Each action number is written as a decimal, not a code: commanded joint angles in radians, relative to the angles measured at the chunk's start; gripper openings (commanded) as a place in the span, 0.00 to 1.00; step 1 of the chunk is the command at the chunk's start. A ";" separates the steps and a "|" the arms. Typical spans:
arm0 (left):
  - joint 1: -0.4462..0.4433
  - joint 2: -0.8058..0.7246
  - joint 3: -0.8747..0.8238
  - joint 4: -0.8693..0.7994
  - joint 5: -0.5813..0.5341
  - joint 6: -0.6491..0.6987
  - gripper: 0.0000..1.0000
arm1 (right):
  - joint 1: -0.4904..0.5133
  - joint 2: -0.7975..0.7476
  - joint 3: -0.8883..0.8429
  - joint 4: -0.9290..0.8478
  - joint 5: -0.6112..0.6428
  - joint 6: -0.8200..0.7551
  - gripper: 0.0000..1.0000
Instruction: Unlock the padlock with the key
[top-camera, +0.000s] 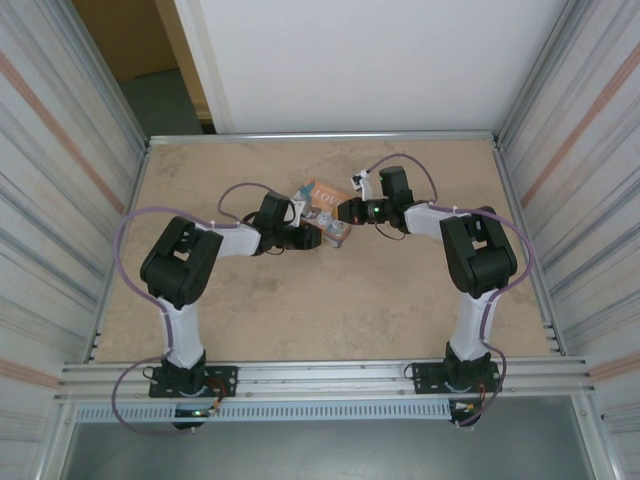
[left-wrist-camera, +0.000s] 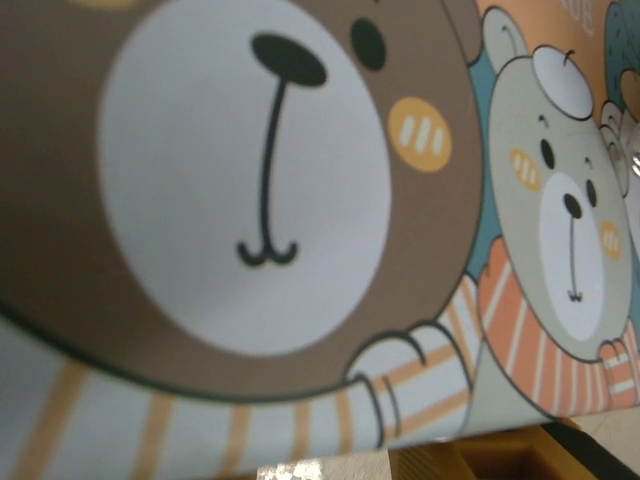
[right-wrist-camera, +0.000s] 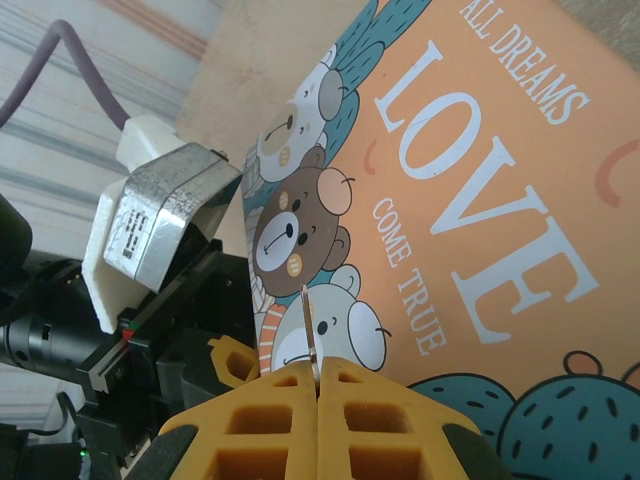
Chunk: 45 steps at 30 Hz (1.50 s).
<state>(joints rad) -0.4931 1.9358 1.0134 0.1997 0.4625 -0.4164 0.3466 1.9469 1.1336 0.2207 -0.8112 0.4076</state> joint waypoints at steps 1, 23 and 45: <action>-0.009 0.024 0.033 0.038 -0.021 -0.027 0.34 | 0.005 0.005 -0.015 -0.025 0.021 -0.009 0.00; -0.041 -0.056 0.040 0.001 0.017 -0.168 0.20 | -0.004 -0.306 -0.117 -0.251 0.048 -0.228 0.00; -0.042 -0.114 0.107 -0.150 0.122 -0.302 0.18 | 0.207 -0.423 -0.366 -0.337 0.337 -0.467 0.00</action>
<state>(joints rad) -0.5308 1.8896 1.0859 0.0750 0.5358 -0.6930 0.5434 1.5070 0.7792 -0.1345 -0.5175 -0.0097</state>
